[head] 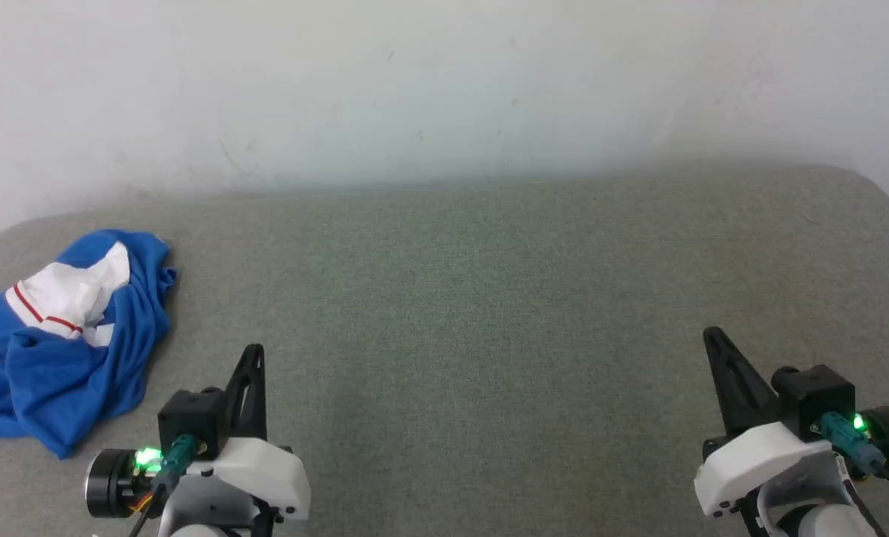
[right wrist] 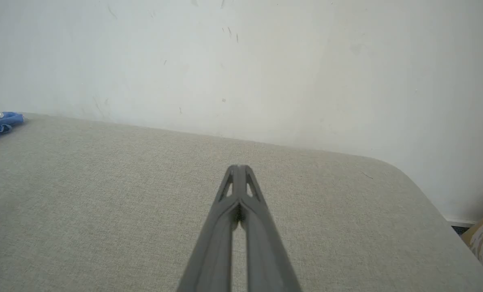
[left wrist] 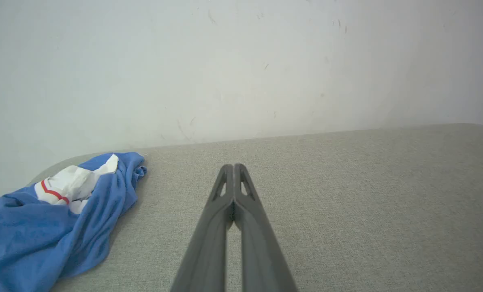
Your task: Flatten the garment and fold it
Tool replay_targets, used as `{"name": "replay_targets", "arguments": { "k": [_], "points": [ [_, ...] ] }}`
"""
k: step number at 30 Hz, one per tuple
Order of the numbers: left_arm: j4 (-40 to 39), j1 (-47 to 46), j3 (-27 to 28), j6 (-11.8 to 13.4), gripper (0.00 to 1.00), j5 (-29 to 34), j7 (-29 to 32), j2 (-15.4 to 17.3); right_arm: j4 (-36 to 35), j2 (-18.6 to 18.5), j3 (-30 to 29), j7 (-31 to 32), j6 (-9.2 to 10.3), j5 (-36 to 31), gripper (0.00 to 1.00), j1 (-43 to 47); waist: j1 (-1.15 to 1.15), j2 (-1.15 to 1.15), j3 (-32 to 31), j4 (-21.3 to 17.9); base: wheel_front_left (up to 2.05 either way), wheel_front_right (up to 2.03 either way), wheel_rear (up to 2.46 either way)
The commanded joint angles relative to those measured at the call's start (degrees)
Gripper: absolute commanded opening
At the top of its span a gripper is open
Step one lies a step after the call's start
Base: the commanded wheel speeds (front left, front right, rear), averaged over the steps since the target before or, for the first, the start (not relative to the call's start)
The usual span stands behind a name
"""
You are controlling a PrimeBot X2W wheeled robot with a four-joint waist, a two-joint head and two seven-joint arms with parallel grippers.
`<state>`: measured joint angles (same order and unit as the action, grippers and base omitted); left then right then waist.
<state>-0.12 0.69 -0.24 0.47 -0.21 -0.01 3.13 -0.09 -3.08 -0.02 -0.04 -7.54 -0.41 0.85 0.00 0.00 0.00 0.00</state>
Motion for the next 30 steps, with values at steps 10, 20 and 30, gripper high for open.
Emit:
{"name": "replay_targets", "arguments": {
  "k": [10,20,30],
  "points": [
    [0.1,-0.7,0.2,-0.5,0.00,0.2,0.0,-0.2,0.1,0.2,0.0,0.0,0.05,0.4,0.00,-0.8,0.00,0.00,0.0,0.0,0.00,0.00,0.00],
    [0.1,-0.7,0.2,-0.5,0.00,0.2,0.0,-0.2,0.1,0.2,0.0,0.0,0.05,0.4,0.00,-0.8,0.00,0.00,0.0,0.0,0.00,0.00,0.00],
    [0.0,0.0,0.0,0.0,1.00,0.0,0.0,0.0,0.0,0.0,0.0,0.0,0.00,0.0,1.00,0.1,0.00,0.00,0.0,0.0,0.00,0.00,0.00]
  ]
}}
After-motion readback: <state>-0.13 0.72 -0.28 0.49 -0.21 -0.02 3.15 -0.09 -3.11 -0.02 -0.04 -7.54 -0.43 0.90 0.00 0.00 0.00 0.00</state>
